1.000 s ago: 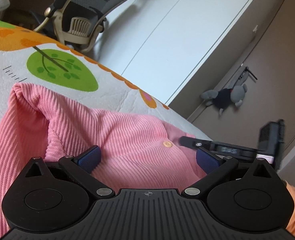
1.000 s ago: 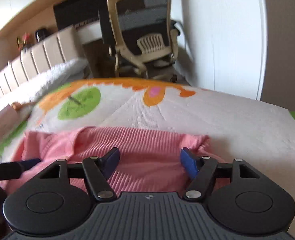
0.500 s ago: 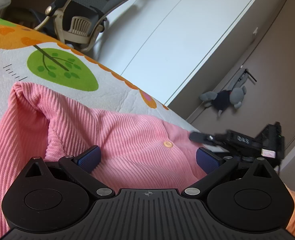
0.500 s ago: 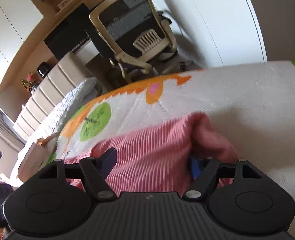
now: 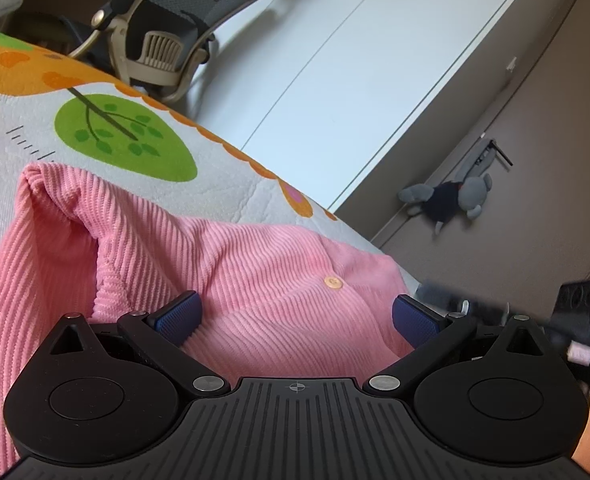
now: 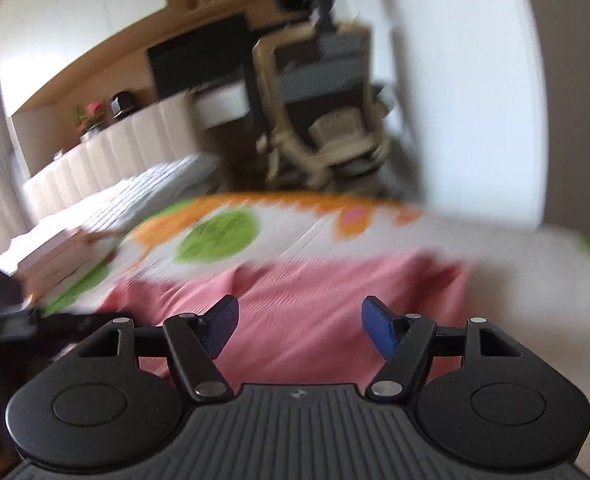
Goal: Fold clothes
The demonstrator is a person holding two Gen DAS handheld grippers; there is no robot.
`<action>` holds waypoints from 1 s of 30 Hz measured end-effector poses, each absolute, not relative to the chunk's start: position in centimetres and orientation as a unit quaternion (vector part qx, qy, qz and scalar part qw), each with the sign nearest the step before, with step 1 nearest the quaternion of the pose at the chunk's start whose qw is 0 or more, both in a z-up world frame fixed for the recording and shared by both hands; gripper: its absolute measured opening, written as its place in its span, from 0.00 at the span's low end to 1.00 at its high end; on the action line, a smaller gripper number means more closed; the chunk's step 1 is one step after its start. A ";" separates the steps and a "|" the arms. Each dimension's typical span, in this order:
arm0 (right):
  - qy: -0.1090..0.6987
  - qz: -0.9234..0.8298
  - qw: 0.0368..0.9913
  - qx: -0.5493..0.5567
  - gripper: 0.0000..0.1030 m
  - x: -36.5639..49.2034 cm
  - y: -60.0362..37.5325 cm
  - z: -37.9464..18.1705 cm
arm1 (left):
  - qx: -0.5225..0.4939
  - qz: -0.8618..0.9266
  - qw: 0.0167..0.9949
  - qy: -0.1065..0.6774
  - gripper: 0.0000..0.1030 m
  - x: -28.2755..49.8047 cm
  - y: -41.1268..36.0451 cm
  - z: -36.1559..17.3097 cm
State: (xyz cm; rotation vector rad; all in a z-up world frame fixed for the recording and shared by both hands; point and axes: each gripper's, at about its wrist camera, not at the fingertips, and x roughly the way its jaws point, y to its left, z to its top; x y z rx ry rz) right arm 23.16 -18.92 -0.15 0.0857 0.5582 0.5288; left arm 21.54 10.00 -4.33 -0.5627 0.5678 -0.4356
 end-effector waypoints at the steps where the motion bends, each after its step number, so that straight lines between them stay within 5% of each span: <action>1: 0.272 0.255 0.928 0.021 0.67 22.8 -18.5 -0.2 | -0.272 -0.210 0.897 0.277 1.00 21.6 10.1 -4.3; 9: 0.261 0.236 0.926 -0.138 0.70 19.5 -15.2 -0.8 | -0.178 -0.143 0.937 0.265 1.00 17.4 11.6 -0.2; 20: 0.262 0.285 0.897 -0.212 0.67 18.1 -10.4 -2.3 | -0.191 -0.024 0.925 0.327 0.93 16.7 15.8 -2.5; 30: 0.193 0.315 0.907 -0.203 0.63 16.6 -8.7 2.2 | -0.141 -0.031 0.937 0.317 0.85 16.4 14.3 -2.9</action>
